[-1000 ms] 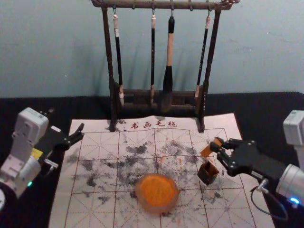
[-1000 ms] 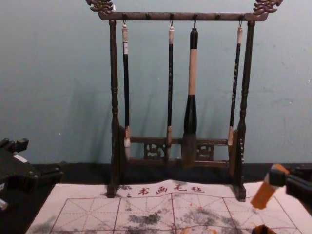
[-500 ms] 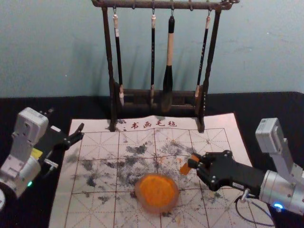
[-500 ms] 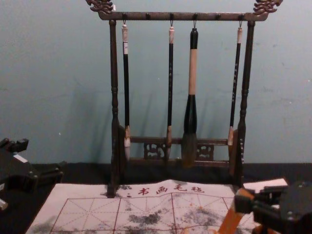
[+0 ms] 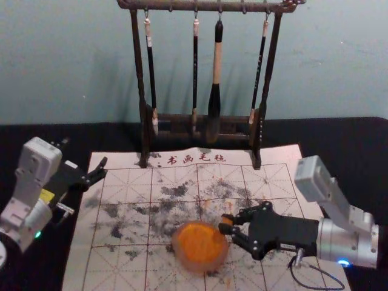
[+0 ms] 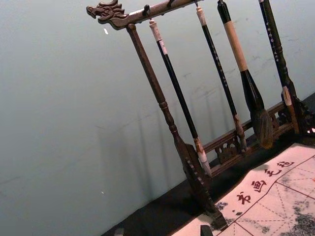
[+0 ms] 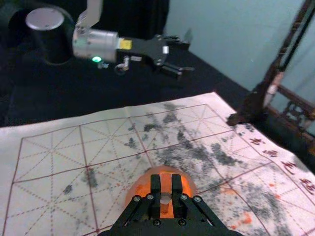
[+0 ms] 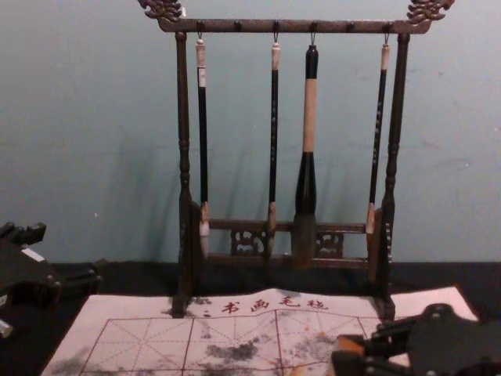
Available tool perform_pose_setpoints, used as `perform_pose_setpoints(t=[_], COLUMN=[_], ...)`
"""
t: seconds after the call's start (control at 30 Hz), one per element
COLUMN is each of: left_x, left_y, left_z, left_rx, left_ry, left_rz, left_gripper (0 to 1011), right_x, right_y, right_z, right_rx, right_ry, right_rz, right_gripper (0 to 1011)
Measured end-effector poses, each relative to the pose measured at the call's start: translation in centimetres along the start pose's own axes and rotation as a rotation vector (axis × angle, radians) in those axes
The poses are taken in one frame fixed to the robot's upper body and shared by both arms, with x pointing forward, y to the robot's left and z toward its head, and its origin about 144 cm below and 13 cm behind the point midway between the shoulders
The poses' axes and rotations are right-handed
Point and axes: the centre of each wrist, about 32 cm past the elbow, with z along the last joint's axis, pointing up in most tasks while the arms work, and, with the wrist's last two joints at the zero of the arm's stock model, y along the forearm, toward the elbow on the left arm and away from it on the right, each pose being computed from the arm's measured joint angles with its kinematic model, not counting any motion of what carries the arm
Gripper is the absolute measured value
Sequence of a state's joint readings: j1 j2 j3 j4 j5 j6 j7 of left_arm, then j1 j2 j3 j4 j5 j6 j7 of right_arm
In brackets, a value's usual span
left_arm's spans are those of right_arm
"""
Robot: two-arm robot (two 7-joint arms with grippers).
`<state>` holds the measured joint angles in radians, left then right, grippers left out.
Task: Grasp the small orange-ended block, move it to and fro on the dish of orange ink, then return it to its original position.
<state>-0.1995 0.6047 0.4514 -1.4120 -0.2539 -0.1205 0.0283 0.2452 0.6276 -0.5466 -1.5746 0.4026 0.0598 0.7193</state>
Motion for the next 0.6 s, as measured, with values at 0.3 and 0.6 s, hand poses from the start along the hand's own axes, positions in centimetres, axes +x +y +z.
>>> perform_pose_setpoints(t=[0.3, 0.6], left_x=[0.0, 0.0], left_y=[0.0, 0.0], left_z=[0.0, 0.0], left_rx=[0.000, 0.000], left_ry=[0.000, 0.000], left_rz=[0.000, 0.000], left_gripper=[1001, 1001], right_x=[0.3, 0.4], right_y=[1.0, 2.2], right_z=[1.2, 1.3], right_rx=[-0.053, -0.104], right_ry=[-0.059, -0.083], right_rz=[0.076, 0.113], right_gripper=[92, 92])
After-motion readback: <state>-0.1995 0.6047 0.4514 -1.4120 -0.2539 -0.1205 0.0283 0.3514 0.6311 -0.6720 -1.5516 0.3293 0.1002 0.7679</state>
